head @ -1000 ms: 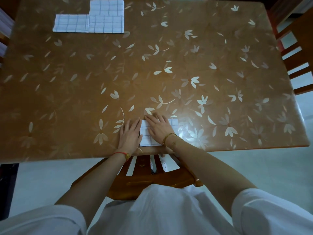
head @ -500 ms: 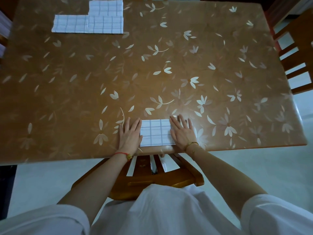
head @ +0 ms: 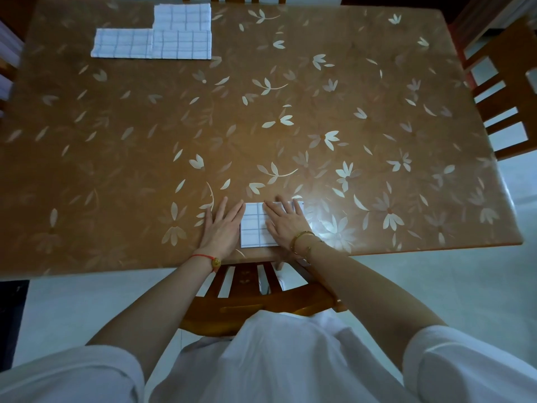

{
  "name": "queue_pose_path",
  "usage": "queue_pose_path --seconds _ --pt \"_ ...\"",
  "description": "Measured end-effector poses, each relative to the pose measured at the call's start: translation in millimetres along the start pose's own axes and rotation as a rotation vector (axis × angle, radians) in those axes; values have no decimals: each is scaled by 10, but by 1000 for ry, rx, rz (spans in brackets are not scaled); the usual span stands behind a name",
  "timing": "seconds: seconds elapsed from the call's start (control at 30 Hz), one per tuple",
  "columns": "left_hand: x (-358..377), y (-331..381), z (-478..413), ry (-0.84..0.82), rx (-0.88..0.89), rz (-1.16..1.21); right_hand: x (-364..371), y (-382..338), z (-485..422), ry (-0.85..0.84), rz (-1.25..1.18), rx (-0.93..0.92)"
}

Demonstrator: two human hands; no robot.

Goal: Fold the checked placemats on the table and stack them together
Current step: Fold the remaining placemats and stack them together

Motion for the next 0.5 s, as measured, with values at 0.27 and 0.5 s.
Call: queue_pose_path --seconds 0.27,0.5 --pt "83 -60 174 -72 182 -114 16 -20 -34 -68 -8 79" --pt "291 -154 595 -68 426 -206 21 -28 -9 -101 13 93"
Point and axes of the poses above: each hand's wrist, its own z-axis away from the middle knuckle, its own x-axis out of the palm, y = z × x, the point moved 4 cm from there along -z, towards the middle knuckle, and after that the axes turned 13 degrees about -z, right-handed, at the moved point
